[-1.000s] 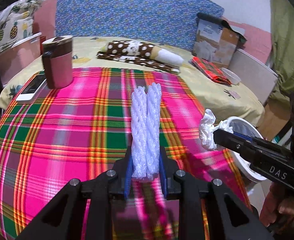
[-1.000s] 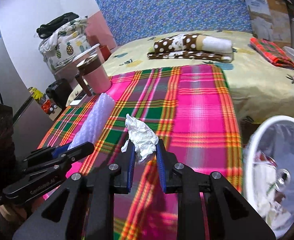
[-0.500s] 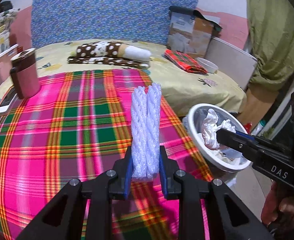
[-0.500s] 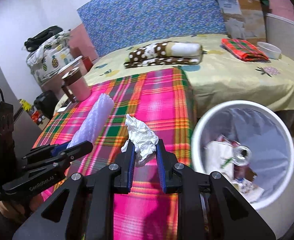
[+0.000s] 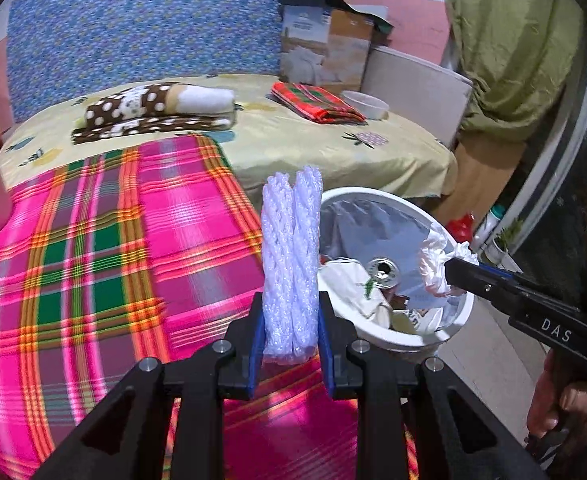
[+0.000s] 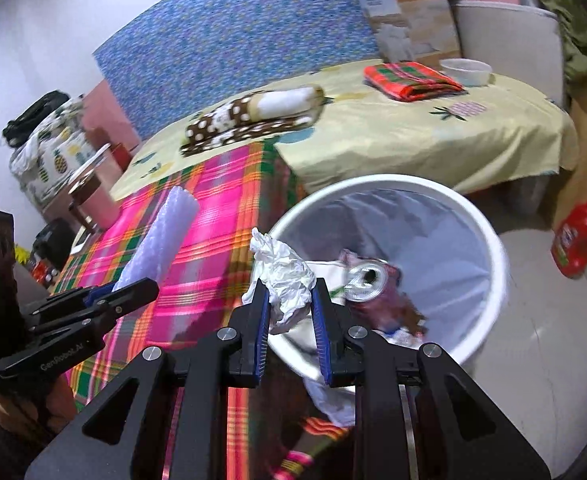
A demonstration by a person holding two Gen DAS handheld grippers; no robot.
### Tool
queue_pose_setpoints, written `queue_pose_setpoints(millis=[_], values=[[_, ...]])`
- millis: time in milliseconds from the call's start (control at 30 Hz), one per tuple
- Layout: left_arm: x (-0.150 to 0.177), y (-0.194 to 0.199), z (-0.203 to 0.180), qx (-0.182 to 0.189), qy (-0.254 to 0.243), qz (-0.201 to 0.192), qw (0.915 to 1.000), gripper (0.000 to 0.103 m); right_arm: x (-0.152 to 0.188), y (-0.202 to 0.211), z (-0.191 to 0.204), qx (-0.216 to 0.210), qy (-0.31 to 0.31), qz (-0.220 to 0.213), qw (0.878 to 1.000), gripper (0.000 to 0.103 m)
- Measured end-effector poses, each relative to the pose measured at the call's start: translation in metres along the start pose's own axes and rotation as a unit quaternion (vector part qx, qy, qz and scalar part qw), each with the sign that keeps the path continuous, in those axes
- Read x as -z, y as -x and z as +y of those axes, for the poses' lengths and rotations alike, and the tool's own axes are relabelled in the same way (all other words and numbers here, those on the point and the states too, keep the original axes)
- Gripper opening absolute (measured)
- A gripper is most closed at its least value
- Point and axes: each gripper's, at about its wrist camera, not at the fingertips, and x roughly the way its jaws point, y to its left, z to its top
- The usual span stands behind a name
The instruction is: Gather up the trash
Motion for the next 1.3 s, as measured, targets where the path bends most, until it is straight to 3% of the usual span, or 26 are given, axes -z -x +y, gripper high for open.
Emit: queue_pose_setpoints(millis=[600, 667, 733, 1300], values=[[-0.017, -0.057, -0.054, 0.050, -0.038, 0.036, 0.9974, 0.026, 0.012, -0.009, -0.050, 0.040, -0.043, 0.034, 0.998, 0.027], [-0.019, -0.061, -0.058, 0.053, -0.041, 0.035, 0.9971, 0.034, 0.013, -0.009, -0.051, 0.041, -0.042, 0.035, 0.998, 0.033], [-0.019, -0.064, -0.059, 0.057, -0.040, 0.033, 0.9970, 0.047, 0.014, -0.009, -0.052, 0.038, -0.041, 0.034, 0.998, 0.046], [-0.002, -0.018, -0.038, 0.037, -0.016, 0.005, 0.9992, 0.054, 0.019, 0.014, -0.020, 0.034, -0.017, 0.003, 0.999, 0.048]])
